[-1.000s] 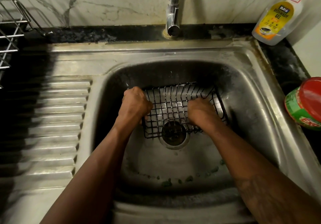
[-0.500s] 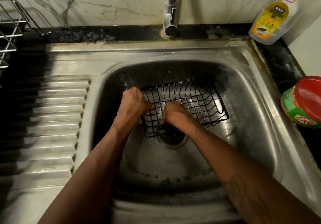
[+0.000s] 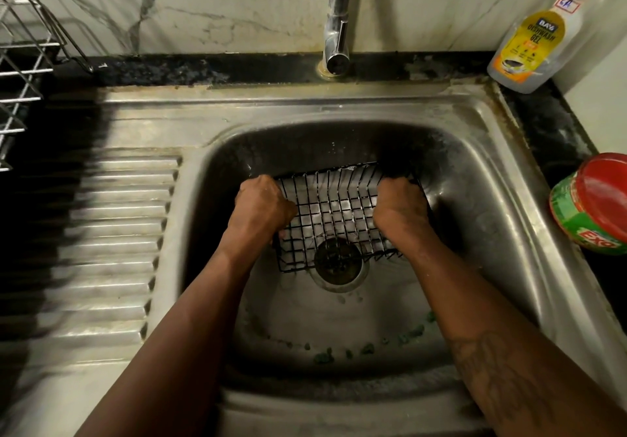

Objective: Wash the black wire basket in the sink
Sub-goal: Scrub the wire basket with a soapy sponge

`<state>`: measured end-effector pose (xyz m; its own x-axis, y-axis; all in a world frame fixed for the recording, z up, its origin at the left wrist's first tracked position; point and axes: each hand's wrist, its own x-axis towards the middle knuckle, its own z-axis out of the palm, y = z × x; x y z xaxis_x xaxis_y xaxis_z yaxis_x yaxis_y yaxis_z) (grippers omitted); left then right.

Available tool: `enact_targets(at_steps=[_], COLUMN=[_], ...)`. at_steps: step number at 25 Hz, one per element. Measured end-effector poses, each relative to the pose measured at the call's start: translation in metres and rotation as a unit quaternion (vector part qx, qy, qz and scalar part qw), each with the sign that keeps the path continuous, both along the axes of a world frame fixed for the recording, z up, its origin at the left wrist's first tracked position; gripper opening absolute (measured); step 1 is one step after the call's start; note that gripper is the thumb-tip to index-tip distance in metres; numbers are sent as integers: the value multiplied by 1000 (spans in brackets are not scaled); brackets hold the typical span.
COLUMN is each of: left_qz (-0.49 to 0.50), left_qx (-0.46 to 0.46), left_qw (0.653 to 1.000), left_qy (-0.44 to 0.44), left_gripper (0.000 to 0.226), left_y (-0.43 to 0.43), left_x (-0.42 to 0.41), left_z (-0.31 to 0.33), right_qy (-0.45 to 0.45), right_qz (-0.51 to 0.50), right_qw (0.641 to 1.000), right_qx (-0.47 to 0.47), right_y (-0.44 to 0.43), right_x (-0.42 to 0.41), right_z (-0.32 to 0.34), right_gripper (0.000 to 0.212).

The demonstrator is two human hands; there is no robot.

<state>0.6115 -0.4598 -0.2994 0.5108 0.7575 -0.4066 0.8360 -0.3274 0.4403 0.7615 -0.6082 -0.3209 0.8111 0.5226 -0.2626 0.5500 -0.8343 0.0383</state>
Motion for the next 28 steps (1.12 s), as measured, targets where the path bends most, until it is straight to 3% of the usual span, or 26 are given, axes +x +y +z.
enact_targets(at_steps=[3,5,7,10,12,14,17,19,21,23,25,27,28], left_qz=[-51,-65,-85,-160,-193,-153,-73,-68,-98,-128,-135,-122,-119], left_qx=[121,168,187,184,178,197,227,243,229,197,167,118,87], left_qw=[991,983,978,967,961,966,970,967,967,966,973,984,988], left_qy=[-18,-28,-45,-73,-89,-74,42,28,-59,-105,-82,-62,-51], left_gripper=[8,4,20,49,41,27,73,86,69,29,13,13,17], left_y=[-3,-4,-3,-4,-5,-3,-4,-11,-13,-10,-8,-7,-6], left_x=[-6,-7,-3,5,7,6,4,5,8,13,13,13,14], left_z=[-4,-5,-7,-6,-3,-1,-1,1,1,2,5,6,7], right_qy=[-7,-12,3,43,50,52,73,113,187,238,210,134,112], right_qz=[-4,-11,0,-1,-17,-12,30,93,183,228,218,161,117], right_qw=[999,992,979,968,959,955,953,940,917,905,909,895,870], right_qx=[44,125,204,249,279,291,291,308,302,270,287,394,466], right_y=[3,4,6,11,12,15,27,32,33,31,34,37,37], right_x=[-6,-2,-1,-5,-4,-4,-12,-21,-27,-30,-30,-27,-23], right_z=[-9,-14,-18,-22,-24,-23,-22,-21,-16,-11,-12,-14,-12], right_gripper=[22,24,33,38,37,33,23,25,32,26,27,31,32])
